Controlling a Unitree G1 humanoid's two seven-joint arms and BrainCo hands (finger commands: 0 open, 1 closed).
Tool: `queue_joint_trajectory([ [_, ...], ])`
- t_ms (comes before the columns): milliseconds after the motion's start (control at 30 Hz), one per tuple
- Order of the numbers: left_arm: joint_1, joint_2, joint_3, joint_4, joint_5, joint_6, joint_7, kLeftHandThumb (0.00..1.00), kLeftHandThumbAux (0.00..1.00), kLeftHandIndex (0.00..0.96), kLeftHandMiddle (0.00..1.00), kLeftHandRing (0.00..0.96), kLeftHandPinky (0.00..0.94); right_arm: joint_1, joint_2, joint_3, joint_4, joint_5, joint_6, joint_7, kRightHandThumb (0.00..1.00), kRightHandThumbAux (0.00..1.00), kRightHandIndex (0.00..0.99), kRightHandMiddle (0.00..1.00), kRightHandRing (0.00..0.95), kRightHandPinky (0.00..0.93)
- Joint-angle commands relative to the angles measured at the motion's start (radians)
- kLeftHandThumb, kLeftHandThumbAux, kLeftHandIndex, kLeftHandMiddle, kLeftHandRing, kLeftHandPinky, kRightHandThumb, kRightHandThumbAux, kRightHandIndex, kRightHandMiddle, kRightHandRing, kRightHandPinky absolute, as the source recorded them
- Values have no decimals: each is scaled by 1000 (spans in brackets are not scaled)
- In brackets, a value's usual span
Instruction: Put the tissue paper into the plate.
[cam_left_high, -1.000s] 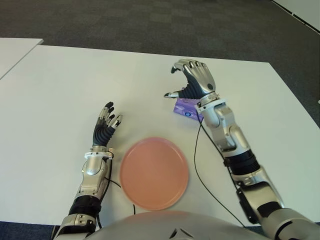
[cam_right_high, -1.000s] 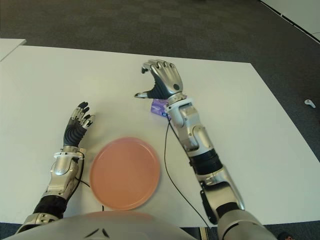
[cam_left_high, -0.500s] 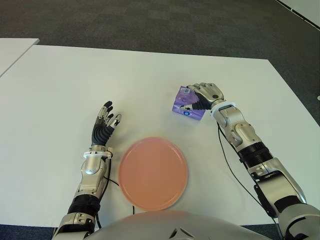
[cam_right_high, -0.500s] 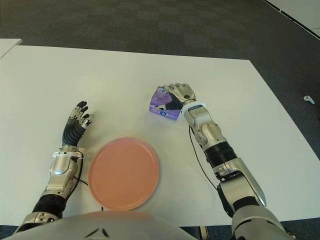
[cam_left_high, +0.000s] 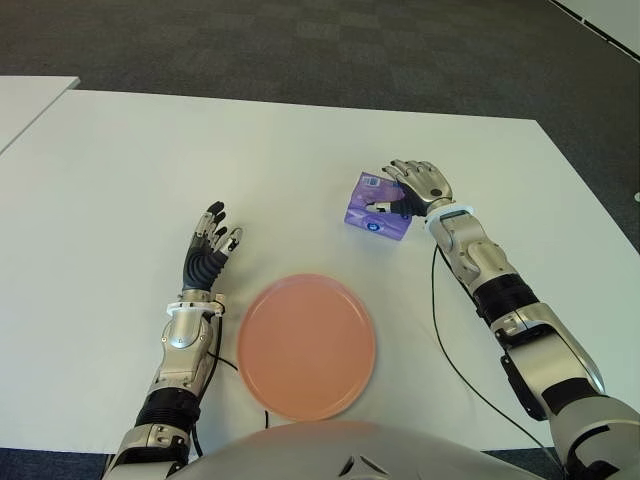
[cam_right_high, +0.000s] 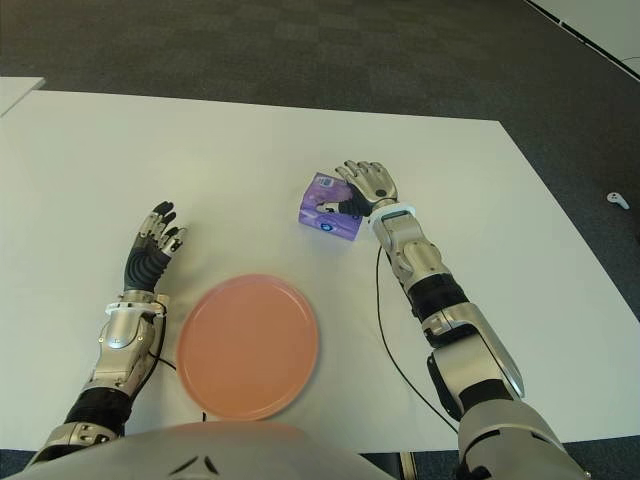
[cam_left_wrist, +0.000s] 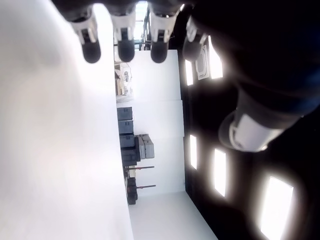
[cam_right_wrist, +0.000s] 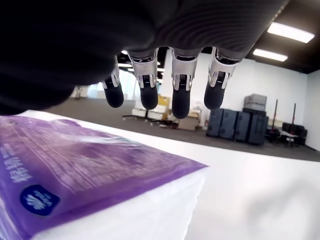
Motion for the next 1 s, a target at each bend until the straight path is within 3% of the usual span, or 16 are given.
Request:
queue_joint_trajectory([
  [33,101,-4,-6,101,11,33,-16,0,572,0,0,0,0,-19,6,9,43,22,-4,-15,269,122,0,0,0,0],
  [1000,105,-2,-7,92,0,47,-35,0,575,0,0,0,0,-4,-11,10,23,110,-1,120,250,220,0,0,0,0],
])
